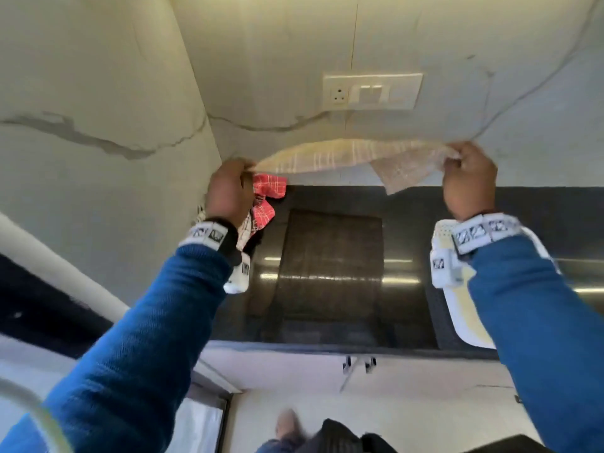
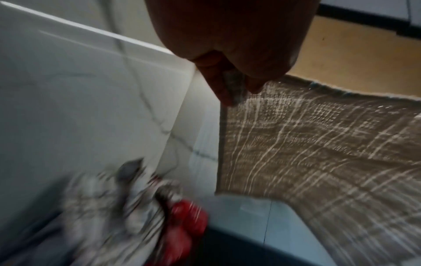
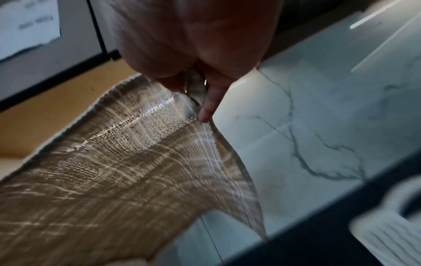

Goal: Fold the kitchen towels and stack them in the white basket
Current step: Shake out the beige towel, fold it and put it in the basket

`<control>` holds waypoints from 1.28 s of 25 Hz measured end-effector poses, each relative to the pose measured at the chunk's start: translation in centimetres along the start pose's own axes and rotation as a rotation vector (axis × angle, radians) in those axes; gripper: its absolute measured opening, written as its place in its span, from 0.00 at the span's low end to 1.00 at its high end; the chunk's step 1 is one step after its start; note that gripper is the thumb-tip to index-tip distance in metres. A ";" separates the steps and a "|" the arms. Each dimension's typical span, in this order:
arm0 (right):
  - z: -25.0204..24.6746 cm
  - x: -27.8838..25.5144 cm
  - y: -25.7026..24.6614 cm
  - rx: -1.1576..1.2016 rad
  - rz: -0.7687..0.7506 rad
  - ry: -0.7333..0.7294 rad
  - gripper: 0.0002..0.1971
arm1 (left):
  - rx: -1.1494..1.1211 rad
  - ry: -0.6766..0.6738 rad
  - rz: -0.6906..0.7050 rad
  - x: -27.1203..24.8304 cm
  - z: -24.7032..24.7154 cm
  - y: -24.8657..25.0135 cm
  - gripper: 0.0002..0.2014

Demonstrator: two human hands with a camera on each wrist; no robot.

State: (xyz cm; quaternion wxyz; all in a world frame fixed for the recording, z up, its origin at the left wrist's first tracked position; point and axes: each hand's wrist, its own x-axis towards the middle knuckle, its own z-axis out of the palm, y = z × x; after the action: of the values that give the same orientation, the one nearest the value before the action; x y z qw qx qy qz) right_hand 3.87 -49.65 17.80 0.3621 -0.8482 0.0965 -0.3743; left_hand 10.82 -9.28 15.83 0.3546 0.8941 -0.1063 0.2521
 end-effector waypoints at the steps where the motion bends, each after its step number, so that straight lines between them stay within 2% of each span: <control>1: 0.1 -3.4 1.5 -0.011 0.053 -0.081 0.14 | 0.020 -0.051 -0.045 -3.8 0.4 -0.9 0.14; 3: -0.1 -10.4 4.2 -0.051 0.159 -0.262 0.12 | 0.090 -0.166 -0.100 -11.0 1.2 -3.0 0.14; 6: 0.0 -18.8 9.7 -0.206 0.199 -0.527 0.14 | 0.177 -0.415 -0.212 -19.2 2.6 -6.3 0.14; 8: -0.2 -22.6 12.4 -0.296 0.219 -0.692 0.15 | 0.190 -0.559 -0.277 -22.6 3.4 -7.4 0.15; 10: -0.9 -25.6 13.9 -0.390 0.228 -0.840 0.18 | 0.220 -0.631 -0.328 -25.2 3.7 -7.8 0.16; 13: -2.2 -27.3 14.8 -0.449 0.229 -0.898 0.20 | 0.279 -0.688 -0.354 -27.0 3.6 -8.2 0.16; 16: -3.5 -27.2 14.6 -0.450 0.245 -0.968 0.22 | 0.285 -0.744 -0.334 -26.7 2.5 -8.7 0.13; 19: -5.7 -25.2 13.5 -0.397 0.311 -1.095 0.14 | 0.270 -0.827 -0.275 -25.3 -0.3 -8.7 0.07; 21: -8.1 -23.2 11.9 -0.316 0.327 -1.150 0.08 | 0.188 -0.831 -0.297 -24.3 -3.4 -8.0 0.07; 22: -9.1 -22.1 10.7 -0.226 0.363 -1.117 0.05 | 0.116 -0.811 -0.332 -23.5 -5.1 -7.5 0.06; 24: -10.5 -20.1 8.7 -0.069 0.434 -0.947 0.05 | -0.041 -0.742 -0.387 -21.7 -7.6 -6.7 0.05; 26: -9.9 -18.5 7.7 0.047 0.489 -0.782 0.05 | -0.154 -0.642 -0.405 -19.7 -7.3 -7.1 0.04; 29: -5.3 -16.1 8.8 0.062 0.528 -0.599 0.05 | -0.194 -0.490 -0.424 -15.3 -2.1 -9.1 0.05; 32: 0.5 -14.1 11.3 -0.187 0.462 -0.473 0.09 | -0.078 -0.480 -0.459 -10.6 4.9 -11.2 0.07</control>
State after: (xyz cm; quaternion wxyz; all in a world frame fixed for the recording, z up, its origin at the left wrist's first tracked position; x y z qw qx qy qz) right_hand -4.44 -51.37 1.87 0.3704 -0.8967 0.2333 -0.0649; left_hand 7.80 -4.39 0.66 0.4009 0.9143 0.0080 -0.0565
